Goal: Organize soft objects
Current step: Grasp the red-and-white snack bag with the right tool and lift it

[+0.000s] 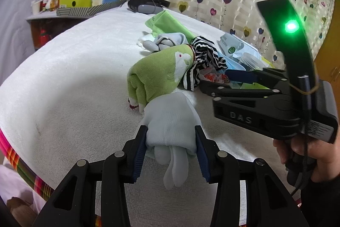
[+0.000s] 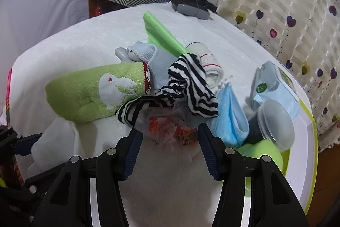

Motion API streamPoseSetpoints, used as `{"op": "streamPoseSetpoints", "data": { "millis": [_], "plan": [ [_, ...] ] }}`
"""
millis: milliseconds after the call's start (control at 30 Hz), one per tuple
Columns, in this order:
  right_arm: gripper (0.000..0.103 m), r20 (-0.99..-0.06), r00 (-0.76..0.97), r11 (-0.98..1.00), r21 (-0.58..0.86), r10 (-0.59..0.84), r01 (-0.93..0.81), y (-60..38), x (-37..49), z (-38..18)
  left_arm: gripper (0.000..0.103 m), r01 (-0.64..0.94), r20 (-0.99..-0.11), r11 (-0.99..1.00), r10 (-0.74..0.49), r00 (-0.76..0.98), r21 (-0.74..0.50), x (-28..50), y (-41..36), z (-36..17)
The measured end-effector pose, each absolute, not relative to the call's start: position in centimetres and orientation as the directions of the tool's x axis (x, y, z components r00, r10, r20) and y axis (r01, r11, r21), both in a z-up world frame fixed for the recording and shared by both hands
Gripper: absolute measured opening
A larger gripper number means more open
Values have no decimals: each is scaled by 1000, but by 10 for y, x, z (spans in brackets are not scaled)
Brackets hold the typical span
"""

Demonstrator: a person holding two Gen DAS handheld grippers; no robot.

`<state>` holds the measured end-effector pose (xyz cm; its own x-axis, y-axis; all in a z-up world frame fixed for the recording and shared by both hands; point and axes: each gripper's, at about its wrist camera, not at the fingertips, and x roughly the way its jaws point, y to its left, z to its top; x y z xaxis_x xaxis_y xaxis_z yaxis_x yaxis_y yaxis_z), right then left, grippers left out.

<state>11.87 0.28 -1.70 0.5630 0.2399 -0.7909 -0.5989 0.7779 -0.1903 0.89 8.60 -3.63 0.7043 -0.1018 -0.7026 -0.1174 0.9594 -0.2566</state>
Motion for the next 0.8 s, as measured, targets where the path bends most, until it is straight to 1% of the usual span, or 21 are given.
{"op": "streamPoseSetpoints", "data": {
  "millis": [33,67,100,133,200,300,500,800],
  "plan": [
    [55,-793,561,775,-193,238,-602,6,120,-18,42,-118,-703,959,-102,704,-257,9,86,-36],
    [51,-792,564,772,-200,235,-603,8,121,-18,42,-118,-703,959,-103,703,-258,9,87,-36],
    [44,-789,567,768,-205,237,-606,8,120,-18,42,-119,-703,959,-103,703,-259,9,86,-36],
    [42,-788,567,766,-207,239,-609,9,120,-18,41,-120,-703,958,-102,703,-259,9,86,-36],
    [34,-784,571,764,-208,243,-611,9,120,-16,40,-121,-703,959,-100,704,-258,8,85,-36],
    [27,-777,574,765,-197,260,-614,4,116,-13,39,-124,-703,958,-100,704,-260,6,84,-35],
    [25,-748,578,773,-140,326,-618,-9,102,-1,37,-117,-696,957,-107,710,-266,0,82,-29],
    [25,-689,585,795,-20,428,-606,-43,73,22,37,-80,-671,968,-105,734,-239,-10,63,-12]
  ]
}}
